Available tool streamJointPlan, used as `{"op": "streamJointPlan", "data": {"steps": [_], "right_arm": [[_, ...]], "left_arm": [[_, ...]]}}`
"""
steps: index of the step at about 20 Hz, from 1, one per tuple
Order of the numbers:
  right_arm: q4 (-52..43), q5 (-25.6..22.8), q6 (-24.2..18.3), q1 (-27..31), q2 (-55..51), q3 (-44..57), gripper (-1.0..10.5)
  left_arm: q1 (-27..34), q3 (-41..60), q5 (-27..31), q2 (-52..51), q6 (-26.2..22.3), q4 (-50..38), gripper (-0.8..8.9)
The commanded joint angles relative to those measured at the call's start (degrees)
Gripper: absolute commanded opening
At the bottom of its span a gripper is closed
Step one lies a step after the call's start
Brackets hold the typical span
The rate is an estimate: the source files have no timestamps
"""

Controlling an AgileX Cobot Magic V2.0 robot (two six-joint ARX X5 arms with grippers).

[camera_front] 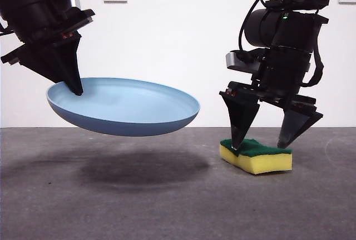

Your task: Pick up the plate,pick up the cloth,clean the plate with the cloth

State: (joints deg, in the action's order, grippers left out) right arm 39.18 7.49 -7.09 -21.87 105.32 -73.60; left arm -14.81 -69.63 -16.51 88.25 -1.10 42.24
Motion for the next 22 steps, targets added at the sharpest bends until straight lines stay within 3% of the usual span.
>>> {"op": "streamJointPlan", "data": {"steps": [1, 9, 14, 17, 19, 22], "right_arm": [[-0.9, 0.0, -0.3, -0.2, 0.5, 0.0, 5.3], [-1.9, 0.0, -0.2, -0.8, 3.8, 0.0, 4.9], [-2.1, -0.2, -0.3, -1.0, 4.3, 0.0, -0.2], [-2.0, 0.0, 1.0, -1.4, 2.1, -0.3, -0.2], [-2.0, 0.3, 5.3, -2.1, -1.6, -1.1, -0.2], [-2.3, 7.2, 8.0, -4.0, -9.0, -1.4, -0.2]], "left_arm": [[-0.2, 0.1, -0.2, 0.0, -0.7, -0.2, -0.08], [-0.2, 0.1, -0.1, 0.0, -0.7, -1.4, -0.08], [-0.2, 0.1, -0.1, 0.0, -0.7, -1.6, -0.08], [-0.2, 0.1, 0.0, 0.0, -0.7, -2.1, -0.08], [-0.2, 0.1, 0.2, 0.0, -0.6, -3.3, -0.08], [-0.2, 0.1, 1.5, 0.1, -0.4, -4.5, -0.08]]}}
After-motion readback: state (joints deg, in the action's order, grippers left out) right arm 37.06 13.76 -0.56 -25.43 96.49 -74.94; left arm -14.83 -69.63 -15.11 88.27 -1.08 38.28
